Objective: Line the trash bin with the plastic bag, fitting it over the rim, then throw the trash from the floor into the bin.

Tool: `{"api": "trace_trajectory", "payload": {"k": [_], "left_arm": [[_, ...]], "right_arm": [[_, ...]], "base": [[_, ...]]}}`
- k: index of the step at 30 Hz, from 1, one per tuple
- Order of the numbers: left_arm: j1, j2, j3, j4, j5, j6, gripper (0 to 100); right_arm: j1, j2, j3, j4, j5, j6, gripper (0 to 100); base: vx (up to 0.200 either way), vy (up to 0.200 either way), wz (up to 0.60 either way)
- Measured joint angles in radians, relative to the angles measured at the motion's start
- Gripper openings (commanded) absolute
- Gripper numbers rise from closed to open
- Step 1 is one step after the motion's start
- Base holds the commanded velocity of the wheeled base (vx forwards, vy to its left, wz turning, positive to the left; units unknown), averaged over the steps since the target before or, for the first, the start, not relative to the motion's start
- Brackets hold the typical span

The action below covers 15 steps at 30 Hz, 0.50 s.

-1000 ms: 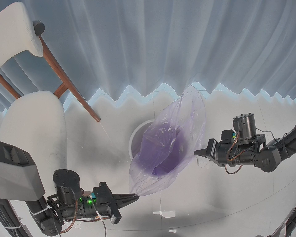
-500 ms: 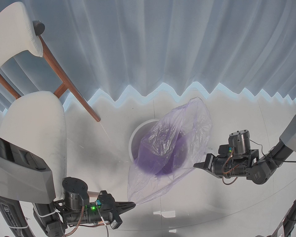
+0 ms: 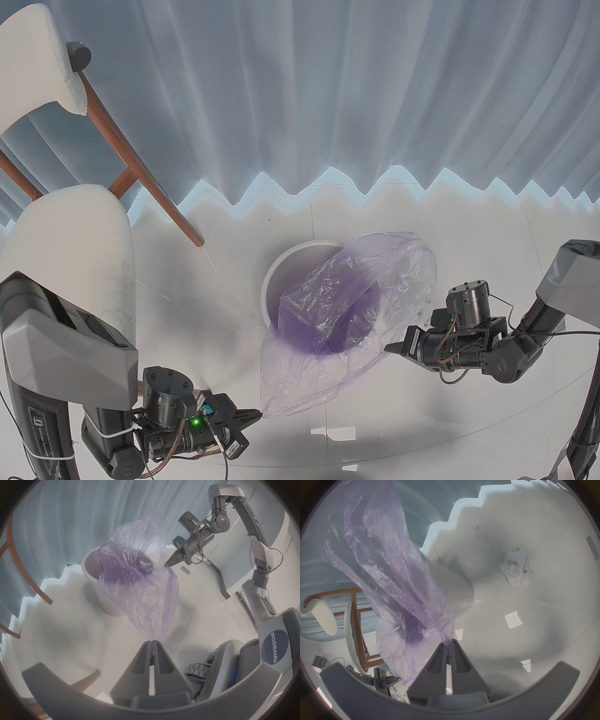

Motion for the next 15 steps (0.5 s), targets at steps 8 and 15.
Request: {"api": "trace_trajectory", "payload": {"k": [8, 15], "left_arm": [[0.007, 0.064, -0.082, 0.000, 0.086, -0.066, 0], [0.011, 0.099, -0.113, 0.000, 0.103, -0.073, 0]], "right_arm": [[0.000, 0.015, 0.007, -0.105, -0.002, 0.025, 0], [0.000, 0.024, 0.027, -0.138, -0.003, 0.036, 0]], "base": [[0.000, 0.000, 0.00], [0.000, 0.000, 0.00]]}}
